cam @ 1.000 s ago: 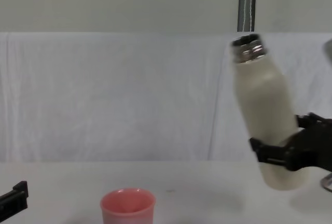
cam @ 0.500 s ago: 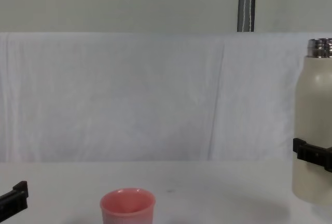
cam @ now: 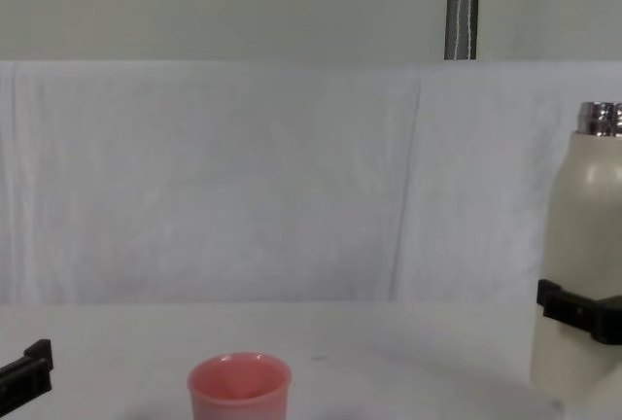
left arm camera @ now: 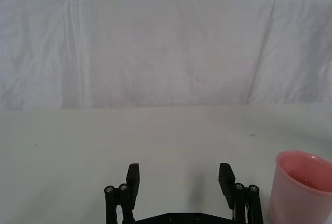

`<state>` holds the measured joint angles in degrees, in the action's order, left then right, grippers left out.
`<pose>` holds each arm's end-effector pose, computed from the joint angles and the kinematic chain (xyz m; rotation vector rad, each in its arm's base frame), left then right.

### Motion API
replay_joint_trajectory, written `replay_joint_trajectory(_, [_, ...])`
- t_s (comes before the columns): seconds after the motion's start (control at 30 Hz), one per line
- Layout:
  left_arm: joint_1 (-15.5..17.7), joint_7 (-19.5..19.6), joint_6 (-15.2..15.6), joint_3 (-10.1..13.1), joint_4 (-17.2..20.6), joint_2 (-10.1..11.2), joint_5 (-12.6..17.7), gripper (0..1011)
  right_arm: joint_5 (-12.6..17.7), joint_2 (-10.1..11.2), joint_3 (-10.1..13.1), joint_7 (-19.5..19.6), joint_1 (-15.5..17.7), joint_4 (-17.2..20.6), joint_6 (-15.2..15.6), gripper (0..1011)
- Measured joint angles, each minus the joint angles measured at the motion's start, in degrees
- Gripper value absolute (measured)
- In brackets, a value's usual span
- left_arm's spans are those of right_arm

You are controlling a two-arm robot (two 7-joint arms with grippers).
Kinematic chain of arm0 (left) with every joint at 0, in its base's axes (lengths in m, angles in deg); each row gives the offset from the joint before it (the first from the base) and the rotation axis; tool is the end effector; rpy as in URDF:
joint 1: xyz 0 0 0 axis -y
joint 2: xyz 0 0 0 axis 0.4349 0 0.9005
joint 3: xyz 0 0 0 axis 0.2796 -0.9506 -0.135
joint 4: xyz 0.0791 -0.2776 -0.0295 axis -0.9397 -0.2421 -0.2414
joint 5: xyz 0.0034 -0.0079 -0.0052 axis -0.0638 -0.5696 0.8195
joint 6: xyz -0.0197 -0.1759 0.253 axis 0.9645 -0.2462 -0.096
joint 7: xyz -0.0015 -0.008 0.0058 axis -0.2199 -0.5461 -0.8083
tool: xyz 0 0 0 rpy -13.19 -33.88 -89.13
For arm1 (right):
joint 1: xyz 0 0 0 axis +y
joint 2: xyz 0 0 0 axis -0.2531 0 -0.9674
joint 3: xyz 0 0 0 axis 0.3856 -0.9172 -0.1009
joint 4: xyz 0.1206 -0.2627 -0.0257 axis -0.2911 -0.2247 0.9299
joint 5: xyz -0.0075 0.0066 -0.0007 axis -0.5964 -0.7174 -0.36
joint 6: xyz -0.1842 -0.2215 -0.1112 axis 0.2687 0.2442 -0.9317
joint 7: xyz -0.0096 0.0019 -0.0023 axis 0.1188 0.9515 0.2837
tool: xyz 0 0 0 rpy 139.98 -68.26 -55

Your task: Grasp the thermos with one hand and pour water into the cup lid.

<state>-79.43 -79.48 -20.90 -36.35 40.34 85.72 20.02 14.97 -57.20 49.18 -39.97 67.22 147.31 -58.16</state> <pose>0.2530 0.0376 -0.2853 -0.0379 0.0140 1.4460 0.3680 -0.0165 -0.2806 0.0616 0.0200 -1.2637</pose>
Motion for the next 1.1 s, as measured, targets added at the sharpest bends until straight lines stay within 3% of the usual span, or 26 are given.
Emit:
replay_joint_trajectory(0.57, [0.0,0.0,0.0,0.0,0.0,0.0,0.0,1001,-1.1,-0.5,-2.9,-0.6,-4.3,-7.3,-3.2,962])
replay_joint_trajectory(1.1, [0.0,0.0,0.0,0.0,0.0,0.0,0.0,1001,-1.2,-1.2,-4.1,-0.9,-5.5,-9.6,-4.0,962])
